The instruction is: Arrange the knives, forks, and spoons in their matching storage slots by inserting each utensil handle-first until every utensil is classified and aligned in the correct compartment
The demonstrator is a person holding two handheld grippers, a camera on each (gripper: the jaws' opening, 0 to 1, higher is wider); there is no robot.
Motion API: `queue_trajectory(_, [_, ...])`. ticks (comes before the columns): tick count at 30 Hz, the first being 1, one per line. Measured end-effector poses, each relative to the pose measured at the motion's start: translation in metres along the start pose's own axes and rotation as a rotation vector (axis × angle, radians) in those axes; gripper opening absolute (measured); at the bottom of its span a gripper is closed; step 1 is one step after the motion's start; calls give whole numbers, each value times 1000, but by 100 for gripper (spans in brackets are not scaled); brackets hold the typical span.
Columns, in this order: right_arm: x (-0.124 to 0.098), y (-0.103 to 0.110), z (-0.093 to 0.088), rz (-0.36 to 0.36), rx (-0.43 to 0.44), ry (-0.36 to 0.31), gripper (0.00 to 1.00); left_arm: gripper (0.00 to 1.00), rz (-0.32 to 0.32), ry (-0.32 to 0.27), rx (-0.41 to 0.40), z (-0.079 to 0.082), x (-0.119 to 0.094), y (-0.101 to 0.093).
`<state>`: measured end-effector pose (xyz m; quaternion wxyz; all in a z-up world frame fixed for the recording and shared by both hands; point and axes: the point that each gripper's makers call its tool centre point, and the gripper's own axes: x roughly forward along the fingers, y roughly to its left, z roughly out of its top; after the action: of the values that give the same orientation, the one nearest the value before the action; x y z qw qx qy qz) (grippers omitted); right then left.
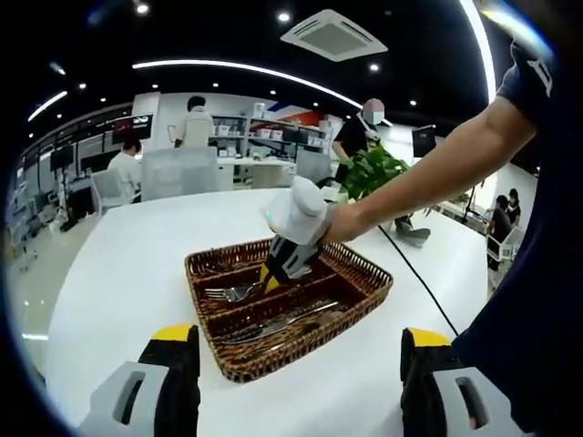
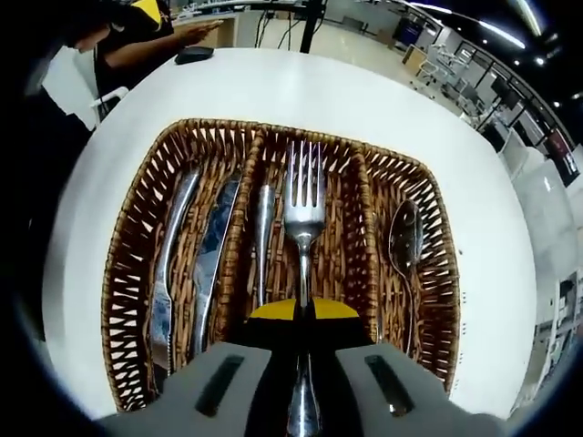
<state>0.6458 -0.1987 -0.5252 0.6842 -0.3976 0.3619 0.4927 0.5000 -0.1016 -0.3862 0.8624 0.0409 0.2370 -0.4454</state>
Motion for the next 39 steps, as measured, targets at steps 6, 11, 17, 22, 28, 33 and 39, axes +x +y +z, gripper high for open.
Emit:
queue_trajectory(6, [6,0,4,12,2,15,2,95,5,10,-1,-4,-2,2])
queue_trajectory(11, [7,-1,6,12,2,27,2,95,1,16,-10,-7,-2,1])
queue_trajectory(17, [4,-7,3,3,23,40,2,95,-4,11,-6,-5,0,0])
queue_trajectory(22, [7,-6,4,6,4,58,2,95,1,13,-5,-7,-3,2])
queue_trajectory(28, [5,-9,5,9,4,59,2,95,2,14,-6,-6,-3,3])
queue_trajectory(33, [2,-14,0,-1,0,72,2,95,3,9,-3,-4,-2,3])
queue_trajectory(39, [-4,-18,-14,-11,14,96,2,95,3,7,-2,-4,-3,1])
